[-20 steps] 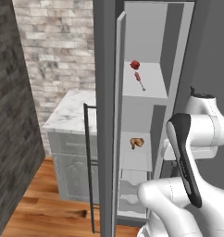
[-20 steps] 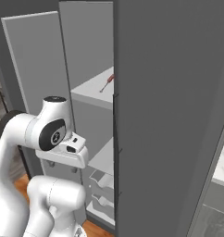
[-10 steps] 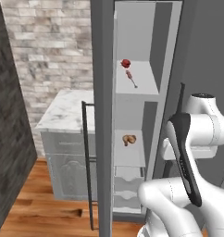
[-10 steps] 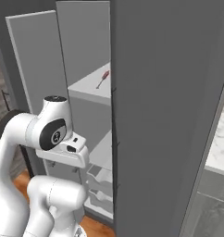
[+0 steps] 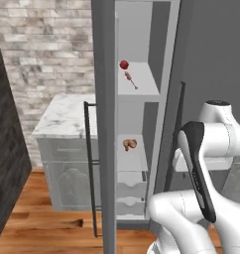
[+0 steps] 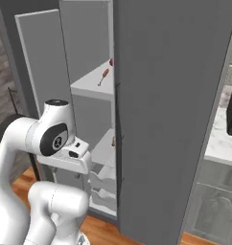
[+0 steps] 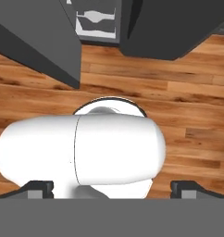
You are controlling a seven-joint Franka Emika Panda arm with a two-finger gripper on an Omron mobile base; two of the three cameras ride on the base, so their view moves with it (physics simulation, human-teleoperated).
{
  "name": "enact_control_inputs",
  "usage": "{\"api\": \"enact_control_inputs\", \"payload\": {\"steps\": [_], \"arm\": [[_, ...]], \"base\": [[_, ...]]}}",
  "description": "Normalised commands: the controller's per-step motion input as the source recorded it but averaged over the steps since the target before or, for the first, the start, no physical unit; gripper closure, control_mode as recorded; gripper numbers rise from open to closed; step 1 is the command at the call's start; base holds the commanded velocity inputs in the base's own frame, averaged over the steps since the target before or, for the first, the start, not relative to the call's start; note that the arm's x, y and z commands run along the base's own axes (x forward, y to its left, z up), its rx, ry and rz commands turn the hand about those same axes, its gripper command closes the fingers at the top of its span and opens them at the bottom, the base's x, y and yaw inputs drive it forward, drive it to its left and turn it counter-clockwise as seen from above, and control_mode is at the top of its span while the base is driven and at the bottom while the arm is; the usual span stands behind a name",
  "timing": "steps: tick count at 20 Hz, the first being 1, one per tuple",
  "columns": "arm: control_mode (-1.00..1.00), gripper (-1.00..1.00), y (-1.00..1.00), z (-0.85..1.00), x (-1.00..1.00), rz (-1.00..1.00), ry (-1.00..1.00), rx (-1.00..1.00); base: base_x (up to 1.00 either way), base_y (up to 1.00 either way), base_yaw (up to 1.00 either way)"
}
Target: Store the kebab skewer in the freezer for long-term storage. Close the freezer door after placing the cooked food.
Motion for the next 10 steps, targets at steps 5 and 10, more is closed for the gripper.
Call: {"api": "enact_control_inputs", "payload": {"steps": [5,10], "arm": [[1.0,-1.0,0.0,0.0,0.0,0.0,0.0,0.0],[1.0,-1.0,0.0,0.0,0.0,0.0,0.0,0.0]], "base": [[-0.31,0.15,-0.23],[-0.34,0.18,-0.24]]}}
